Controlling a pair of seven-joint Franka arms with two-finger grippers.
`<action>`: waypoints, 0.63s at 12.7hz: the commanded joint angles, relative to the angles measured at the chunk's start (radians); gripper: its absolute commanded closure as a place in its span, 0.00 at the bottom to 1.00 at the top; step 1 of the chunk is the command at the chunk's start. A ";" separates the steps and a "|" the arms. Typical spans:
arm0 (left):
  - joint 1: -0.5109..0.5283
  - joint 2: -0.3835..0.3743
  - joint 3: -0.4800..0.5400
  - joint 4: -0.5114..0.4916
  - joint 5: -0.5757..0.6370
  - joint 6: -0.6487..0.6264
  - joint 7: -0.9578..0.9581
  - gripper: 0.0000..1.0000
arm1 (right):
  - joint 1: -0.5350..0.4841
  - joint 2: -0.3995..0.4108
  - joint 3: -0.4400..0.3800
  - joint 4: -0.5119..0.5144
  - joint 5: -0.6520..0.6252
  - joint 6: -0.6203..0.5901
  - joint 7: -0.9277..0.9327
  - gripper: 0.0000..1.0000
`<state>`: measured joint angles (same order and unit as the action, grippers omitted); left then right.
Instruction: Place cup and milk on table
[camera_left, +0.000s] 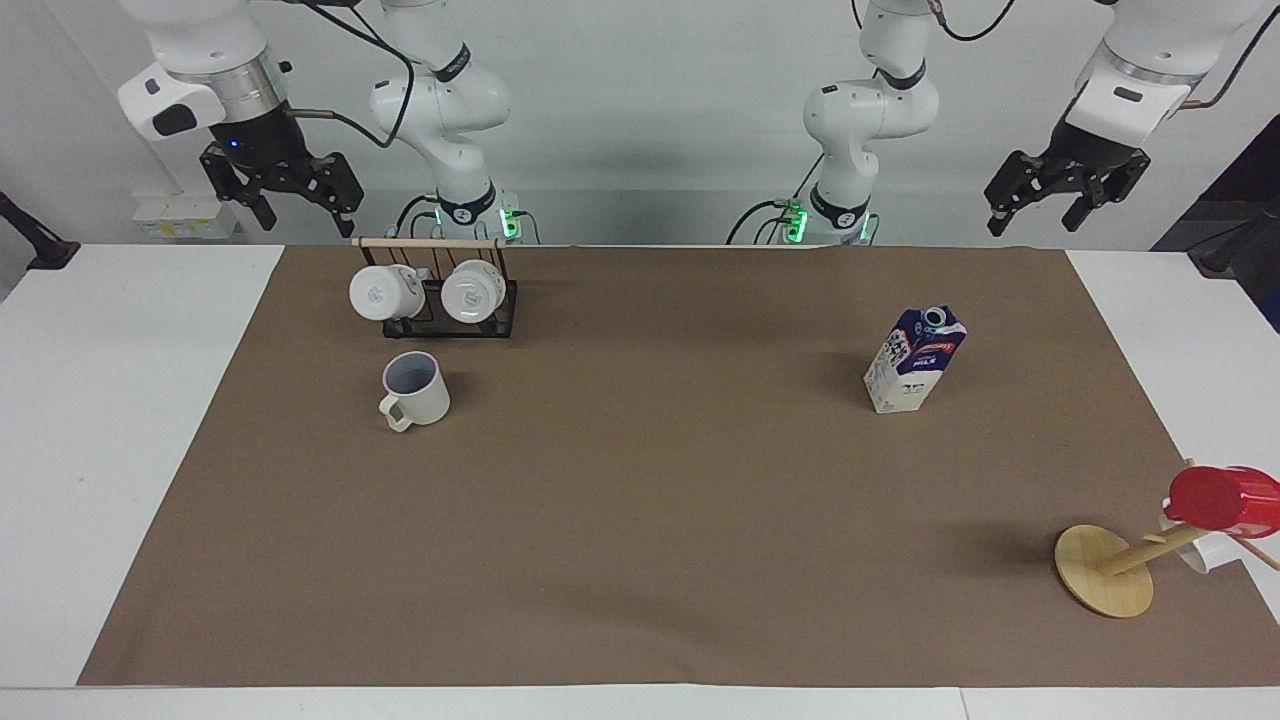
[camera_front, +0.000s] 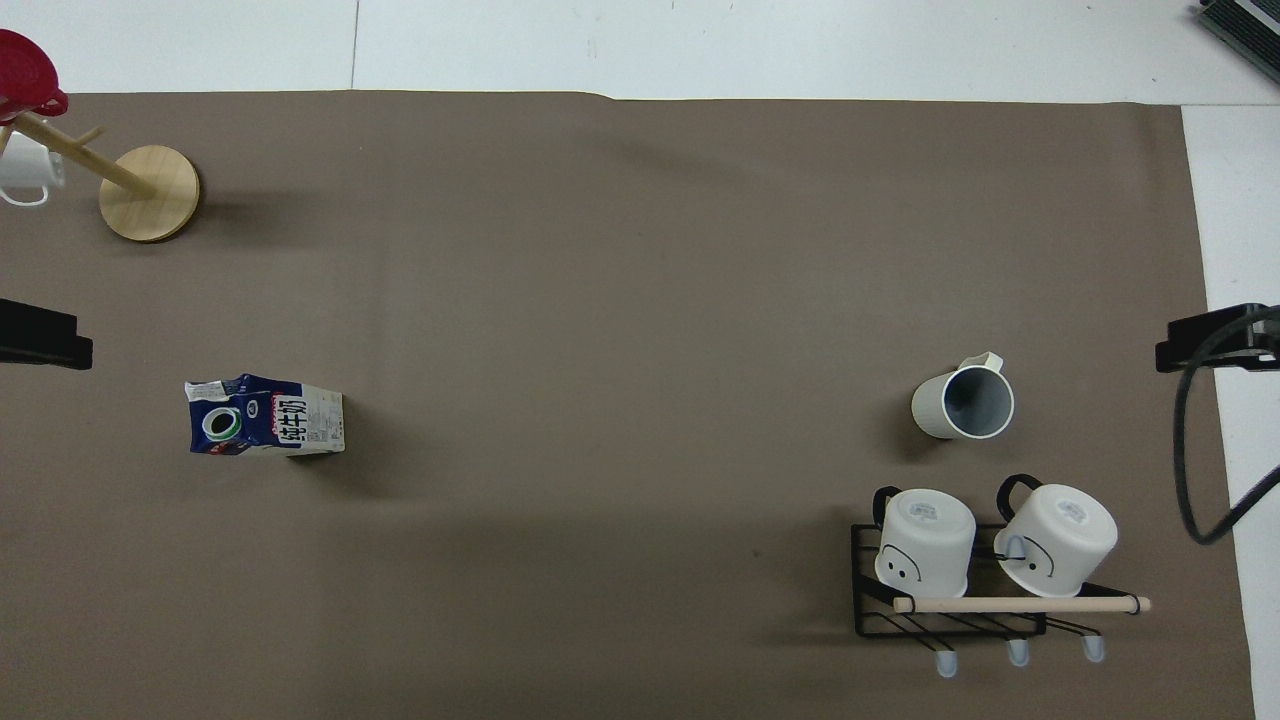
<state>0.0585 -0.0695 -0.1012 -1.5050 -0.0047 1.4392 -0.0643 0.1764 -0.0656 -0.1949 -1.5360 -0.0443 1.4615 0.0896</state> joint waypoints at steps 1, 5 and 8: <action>-0.009 -0.015 0.008 -0.014 -0.003 0.003 -0.002 0.00 | -0.009 -0.020 0.005 -0.029 0.000 0.020 -0.011 0.00; -0.008 -0.013 0.009 -0.014 -0.003 0.001 -0.003 0.00 | -0.009 -0.022 0.003 -0.029 0.000 0.020 -0.011 0.00; -0.003 -0.015 0.009 -0.014 -0.003 0.001 -0.003 0.00 | -0.009 -0.022 0.003 -0.029 0.000 0.020 -0.011 0.00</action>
<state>0.0586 -0.0695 -0.0988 -1.5050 -0.0047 1.4392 -0.0646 0.1764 -0.0666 -0.1949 -1.5378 -0.0443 1.4615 0.0895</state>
